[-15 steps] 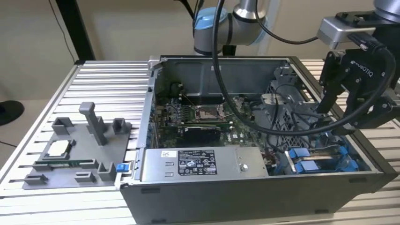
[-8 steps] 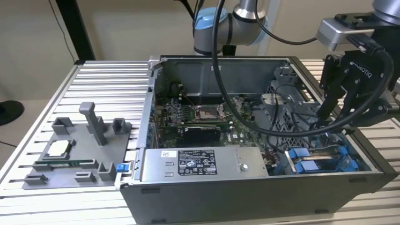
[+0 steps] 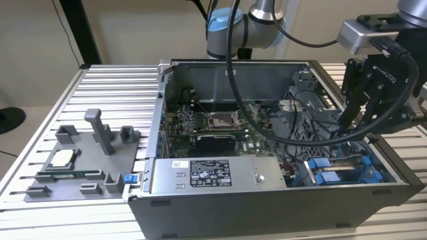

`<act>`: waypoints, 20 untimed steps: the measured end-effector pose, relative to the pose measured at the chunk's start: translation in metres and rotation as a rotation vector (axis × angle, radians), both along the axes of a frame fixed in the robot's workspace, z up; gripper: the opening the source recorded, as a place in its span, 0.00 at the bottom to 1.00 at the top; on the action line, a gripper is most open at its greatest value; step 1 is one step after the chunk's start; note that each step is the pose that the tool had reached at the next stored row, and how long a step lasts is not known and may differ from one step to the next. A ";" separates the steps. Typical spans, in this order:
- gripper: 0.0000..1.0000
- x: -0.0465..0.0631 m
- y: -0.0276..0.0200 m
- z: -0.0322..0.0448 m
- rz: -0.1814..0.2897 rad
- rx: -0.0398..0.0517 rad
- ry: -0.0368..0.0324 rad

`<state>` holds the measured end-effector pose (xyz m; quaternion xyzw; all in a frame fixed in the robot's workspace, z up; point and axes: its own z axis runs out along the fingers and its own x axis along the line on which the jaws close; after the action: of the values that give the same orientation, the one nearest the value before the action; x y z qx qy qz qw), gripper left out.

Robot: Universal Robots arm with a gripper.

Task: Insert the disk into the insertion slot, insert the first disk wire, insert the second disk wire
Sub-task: 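Insert the first disk wire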

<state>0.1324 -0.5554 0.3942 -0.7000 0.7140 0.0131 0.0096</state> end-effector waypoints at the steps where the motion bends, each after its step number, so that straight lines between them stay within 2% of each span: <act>1: 1.00 0.000 0.0000 -0.0002 0.000 0.0015 0.0000; 3: 1.00 0.000 -0.0001 -0.0003 0.000 0.0068 0.0000; 9: 1.00 0.000 0.0000 -0.0015 0.000 0.0387 0.0000; 16: 1.00 0.000 -0.0001 -0.0044 -0.002 0.0548 0.0000; 17: 0.00 0.000 -0.0001 -0.0047 -0.002 0.0580 0.0000; 20: 0.00 0.000 0.0000 -0.0053 -0.003 0.0657 -0.0001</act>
<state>0.1323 -0.5554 0.3889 -0.6981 0.7143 0.0365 0.0326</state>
